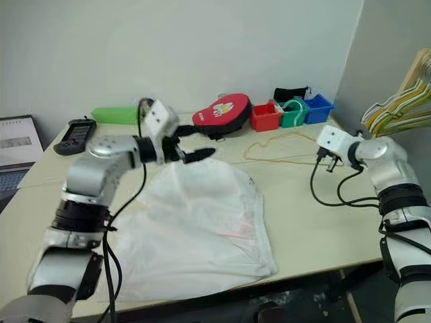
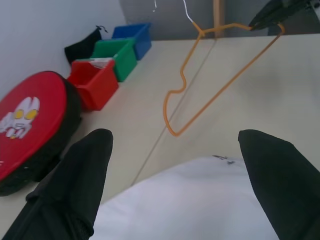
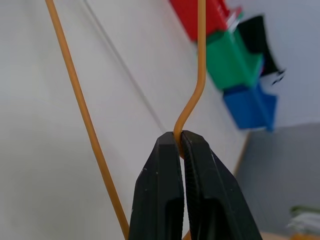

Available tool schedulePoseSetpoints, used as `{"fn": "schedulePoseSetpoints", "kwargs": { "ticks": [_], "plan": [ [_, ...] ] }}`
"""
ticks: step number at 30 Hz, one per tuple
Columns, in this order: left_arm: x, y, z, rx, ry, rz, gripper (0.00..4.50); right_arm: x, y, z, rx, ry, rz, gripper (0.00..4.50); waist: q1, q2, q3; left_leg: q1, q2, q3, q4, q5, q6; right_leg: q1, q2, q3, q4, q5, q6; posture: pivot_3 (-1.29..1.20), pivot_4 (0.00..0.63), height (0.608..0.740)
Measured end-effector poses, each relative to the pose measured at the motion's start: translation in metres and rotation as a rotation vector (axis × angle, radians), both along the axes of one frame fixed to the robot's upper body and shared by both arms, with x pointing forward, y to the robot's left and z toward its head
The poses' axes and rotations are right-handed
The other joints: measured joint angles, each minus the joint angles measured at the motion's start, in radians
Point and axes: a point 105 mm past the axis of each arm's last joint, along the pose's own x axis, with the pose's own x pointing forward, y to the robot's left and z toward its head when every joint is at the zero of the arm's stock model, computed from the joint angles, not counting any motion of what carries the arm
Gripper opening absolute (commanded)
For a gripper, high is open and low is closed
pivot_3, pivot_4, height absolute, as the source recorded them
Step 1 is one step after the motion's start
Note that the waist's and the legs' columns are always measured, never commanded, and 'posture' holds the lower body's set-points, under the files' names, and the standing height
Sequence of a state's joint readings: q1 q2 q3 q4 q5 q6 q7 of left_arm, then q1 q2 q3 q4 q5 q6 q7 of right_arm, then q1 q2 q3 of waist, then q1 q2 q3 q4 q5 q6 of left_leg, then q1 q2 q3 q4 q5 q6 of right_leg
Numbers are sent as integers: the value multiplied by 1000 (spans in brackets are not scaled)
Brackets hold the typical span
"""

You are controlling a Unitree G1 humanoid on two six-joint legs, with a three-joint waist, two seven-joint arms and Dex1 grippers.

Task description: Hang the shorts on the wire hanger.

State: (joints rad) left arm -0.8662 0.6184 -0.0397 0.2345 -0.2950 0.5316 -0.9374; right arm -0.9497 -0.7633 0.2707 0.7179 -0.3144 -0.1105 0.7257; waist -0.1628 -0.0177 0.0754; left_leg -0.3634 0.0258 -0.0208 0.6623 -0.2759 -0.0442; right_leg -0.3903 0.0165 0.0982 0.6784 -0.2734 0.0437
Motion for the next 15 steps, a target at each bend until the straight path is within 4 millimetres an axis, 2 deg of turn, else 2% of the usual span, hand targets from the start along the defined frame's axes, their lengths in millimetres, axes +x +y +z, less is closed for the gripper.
{"fn": "schedulePoseSetpoints", "kwargs": {
  "ticks": [5, 9, 15],
  "plan": [
    [-1, 12, 0, -17, 82, -63, 4402, 1, 26, 23, -85, -212, 107, 21, 2, 0, 0, -1, 0, -1, 0, 0, 0, -1, 0, -1, 0, 0, 1, -66, 18, 740],
    [-1, 17, 1, -16, 116, -118, 4402, -5, 62, 43, -139, -388, 250, 21, 0, 0, 0, -1, 0, -1, 0, 0, 0, -1, 0, -1, 1, -1, 1, -78, 14, 740],
    [9, 19, -8, 54, 111, -109, 4402, -20, 91, 61, -186, -520, 383, 21, -1, 0, 0, -1, 0, -2, 0, 0, 0, -1, 0, -1, 1, 0, 0, -91, 12, 740]
  ]
}}
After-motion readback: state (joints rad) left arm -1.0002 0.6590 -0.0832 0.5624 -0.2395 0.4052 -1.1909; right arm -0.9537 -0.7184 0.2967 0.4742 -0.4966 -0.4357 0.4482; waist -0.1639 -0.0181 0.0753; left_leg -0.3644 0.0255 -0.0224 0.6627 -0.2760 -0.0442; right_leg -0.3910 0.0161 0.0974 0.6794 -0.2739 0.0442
